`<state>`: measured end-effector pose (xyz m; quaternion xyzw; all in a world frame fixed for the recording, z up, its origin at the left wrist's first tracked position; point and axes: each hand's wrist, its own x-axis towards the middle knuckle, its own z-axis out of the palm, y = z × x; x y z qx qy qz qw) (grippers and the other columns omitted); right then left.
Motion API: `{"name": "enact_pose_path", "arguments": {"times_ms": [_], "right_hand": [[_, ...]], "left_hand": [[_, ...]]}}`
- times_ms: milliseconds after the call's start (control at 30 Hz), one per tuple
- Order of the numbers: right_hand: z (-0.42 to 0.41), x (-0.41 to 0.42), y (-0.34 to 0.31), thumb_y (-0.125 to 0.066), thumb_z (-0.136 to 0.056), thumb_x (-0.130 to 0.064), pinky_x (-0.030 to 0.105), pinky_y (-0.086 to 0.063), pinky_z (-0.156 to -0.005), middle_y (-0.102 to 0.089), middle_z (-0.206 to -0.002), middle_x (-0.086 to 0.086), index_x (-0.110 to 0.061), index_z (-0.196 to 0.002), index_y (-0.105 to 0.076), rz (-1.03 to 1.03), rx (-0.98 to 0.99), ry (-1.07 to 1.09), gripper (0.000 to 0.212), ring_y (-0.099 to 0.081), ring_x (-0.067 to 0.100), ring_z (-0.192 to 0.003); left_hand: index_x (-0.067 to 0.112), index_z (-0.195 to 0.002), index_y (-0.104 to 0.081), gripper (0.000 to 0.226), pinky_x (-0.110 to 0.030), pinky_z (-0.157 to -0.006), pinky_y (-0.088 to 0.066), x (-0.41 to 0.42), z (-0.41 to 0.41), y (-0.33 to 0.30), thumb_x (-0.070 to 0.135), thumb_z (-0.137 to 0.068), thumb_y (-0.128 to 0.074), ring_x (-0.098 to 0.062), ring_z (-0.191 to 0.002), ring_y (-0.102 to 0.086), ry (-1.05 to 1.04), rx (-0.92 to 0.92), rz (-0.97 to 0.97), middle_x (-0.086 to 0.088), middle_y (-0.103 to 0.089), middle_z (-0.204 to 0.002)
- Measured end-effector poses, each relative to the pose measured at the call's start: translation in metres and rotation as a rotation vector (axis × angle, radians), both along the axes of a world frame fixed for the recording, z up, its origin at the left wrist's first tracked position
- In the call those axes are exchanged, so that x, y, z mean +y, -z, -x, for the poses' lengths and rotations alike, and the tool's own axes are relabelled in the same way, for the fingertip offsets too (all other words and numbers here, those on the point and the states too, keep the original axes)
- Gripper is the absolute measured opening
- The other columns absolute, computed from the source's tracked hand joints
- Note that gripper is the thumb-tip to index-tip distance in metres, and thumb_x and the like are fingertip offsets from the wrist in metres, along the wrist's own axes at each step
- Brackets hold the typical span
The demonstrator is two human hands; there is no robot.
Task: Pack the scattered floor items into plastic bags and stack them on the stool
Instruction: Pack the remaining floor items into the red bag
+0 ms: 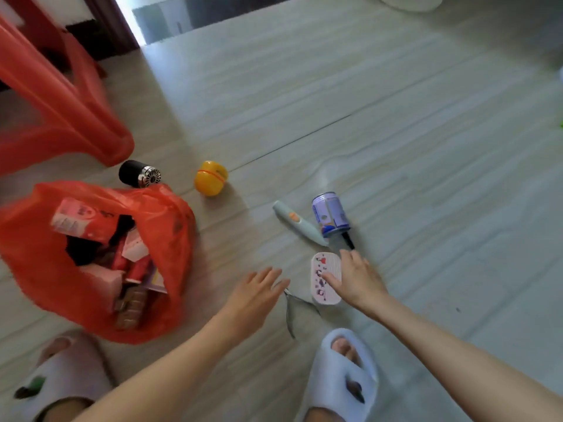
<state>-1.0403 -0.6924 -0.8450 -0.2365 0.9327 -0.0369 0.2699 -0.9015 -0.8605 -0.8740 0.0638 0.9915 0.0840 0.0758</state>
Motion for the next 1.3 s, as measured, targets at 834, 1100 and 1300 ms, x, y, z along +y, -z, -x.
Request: {"name": "enact_pose_path", "arguments": {"times_ms": [834,1100,1300], "right_hand": [[-0.022,0.023,0.056,-0.066,-0.074,-0.029,0.039,-0.036,-0.095,-0.041,-0.125,0.018,-0.004,-0.139,-0.03,0.079,-0.041,0.327,0.078,-0.038,0.035,-0.116],[-0.03,0.021,0.046,-0.067,-0.073,-0.029,0.038,-0.036,-0.094,-0.042,-0.124,0.018,-0.004,-0.137,-0.033,0.107,-0.027,0.302,0.077,-0.039,0.035,-0.115],[-0.032,-0.001,0.022,-0.066,-0.074,-0.031,0.038,-0.038,-0.094,-0.043,-0.121,0.015,-0.007,-0.138,-0.032,0.169,-0.036,0.184,0.076,-0.039,0.031,-0.114]], "left_hand": [[0.01,-0.099,-0.061,0.03,-0.027,-0.067,-0.048,0.046,0.014,0.053,0.017,-0.07,-0.06,-0.024,-0.081,-0.058,-0.011,-0.182,-0.13,-0.007,-0.059,-0.091],[0.004,-0.1,-0.055,0.018,-0.035,-0.082,-0.035,0.047,0.002,0.055,0.013,-0.084,-0.057,-0.031,-0.1,-0.048,-0.286,-0.447,-0.329,-0.014,-0.051,-0.108],[0.008,-0.099,-0.056,0.014,-0.037,-0.074,-0.038,0.024,-0.009,0.023,0.016,-0.091,-0.048,-0.031,-0.096,-0.053,-0.411,-0.361,-0.412,-0.011,-0.058,-0.101]]}}
